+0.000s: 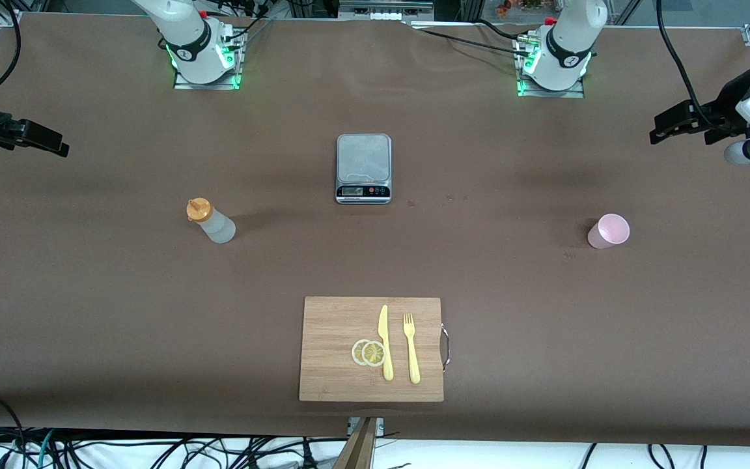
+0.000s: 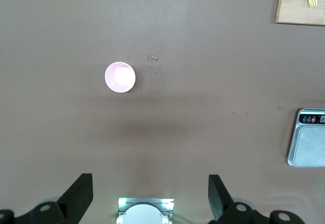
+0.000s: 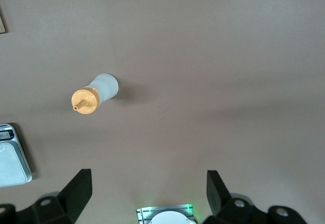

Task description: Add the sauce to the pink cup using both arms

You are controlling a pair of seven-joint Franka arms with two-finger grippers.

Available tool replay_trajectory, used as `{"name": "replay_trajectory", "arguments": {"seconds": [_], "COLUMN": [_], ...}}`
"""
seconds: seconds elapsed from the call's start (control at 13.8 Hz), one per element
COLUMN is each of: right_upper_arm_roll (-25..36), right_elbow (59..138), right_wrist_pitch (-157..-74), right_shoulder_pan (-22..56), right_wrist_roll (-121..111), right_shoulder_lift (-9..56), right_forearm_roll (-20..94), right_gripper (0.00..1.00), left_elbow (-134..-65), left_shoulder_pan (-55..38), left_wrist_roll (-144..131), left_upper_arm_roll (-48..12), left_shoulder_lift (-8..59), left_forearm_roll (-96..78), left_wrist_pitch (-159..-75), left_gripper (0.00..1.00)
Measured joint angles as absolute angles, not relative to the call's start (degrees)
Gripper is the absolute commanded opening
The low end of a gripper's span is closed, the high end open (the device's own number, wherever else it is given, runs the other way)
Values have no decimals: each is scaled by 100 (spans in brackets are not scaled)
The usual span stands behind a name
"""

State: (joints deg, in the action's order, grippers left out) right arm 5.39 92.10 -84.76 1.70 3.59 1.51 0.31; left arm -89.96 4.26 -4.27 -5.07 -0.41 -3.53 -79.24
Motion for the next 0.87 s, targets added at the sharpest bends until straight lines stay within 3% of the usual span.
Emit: {"name": "replay_trajectory", "arguments": {"seconds": [0.87], "right_upper_arm_roll": [539], "right_elbow": [9210], "right_wrist_pitch": [-8476], "right_shoulder_pan": [170], "right_wrist_roll": [359], "right_shoulder_lift": [152], "right_forearm_roll": [31], "right_gripper": [100], "left_elbow": [-9010], "left_shoulder_pan": [428], "left_wrist_roll": [-428], "left_upper_arm_roll": [-520], "left_shoulder_lift": [5], "left_forearm_roll": [-353], "left_wrist_pitch": [-7791], "left_gripper": [100]}}
